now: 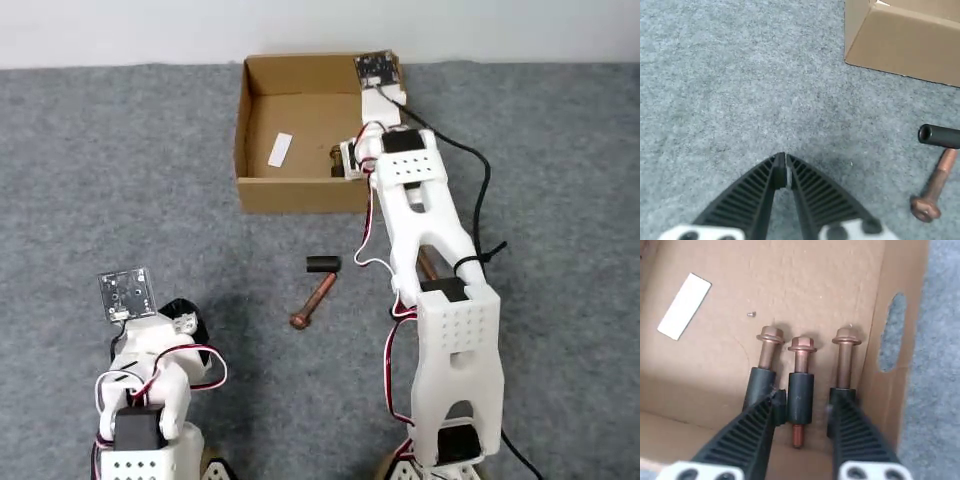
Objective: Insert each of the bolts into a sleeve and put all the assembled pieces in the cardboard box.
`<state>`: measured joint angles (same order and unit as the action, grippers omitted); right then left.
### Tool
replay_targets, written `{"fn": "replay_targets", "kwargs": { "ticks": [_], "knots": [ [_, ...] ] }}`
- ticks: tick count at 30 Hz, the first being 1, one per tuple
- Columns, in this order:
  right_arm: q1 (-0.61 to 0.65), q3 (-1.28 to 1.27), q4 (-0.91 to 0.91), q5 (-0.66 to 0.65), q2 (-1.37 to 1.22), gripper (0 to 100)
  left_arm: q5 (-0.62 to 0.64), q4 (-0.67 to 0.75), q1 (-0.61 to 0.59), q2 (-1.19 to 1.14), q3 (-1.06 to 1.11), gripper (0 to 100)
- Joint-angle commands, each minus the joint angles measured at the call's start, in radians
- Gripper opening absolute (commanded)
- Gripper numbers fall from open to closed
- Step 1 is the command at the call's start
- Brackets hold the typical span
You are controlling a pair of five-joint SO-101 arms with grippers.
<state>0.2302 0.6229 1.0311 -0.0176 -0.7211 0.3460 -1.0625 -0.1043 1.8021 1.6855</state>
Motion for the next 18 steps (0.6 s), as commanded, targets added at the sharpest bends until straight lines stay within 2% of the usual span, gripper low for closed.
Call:
{"fn": "replay_targets", "kwargs": {
  "ticks": [1, 7, 13, 18],
  "knots": [
    [0.008, 0.097, 0.116, -0.012, 0.131, 0.9, 0.006, -0.003, -0.005, 0.006, -0.002, 1],
    [0.050, 0.132, 0.383, -0.037, 0.237, 0.8, 0.006, -0.003, -0.005, 0.006, -0.002, 1],
    [0.101, 0.132, 0.653, -0.272, 0.295, 0.8, 0.008, -0.005, -0.005, 0.006, -0.002, 1],
    [0.124, 0.129, 0.759, -0.476, 0.297, 0.8, 0.009, -0.005, -0.006, 0.006, -0.002, 1]
  ]
}}
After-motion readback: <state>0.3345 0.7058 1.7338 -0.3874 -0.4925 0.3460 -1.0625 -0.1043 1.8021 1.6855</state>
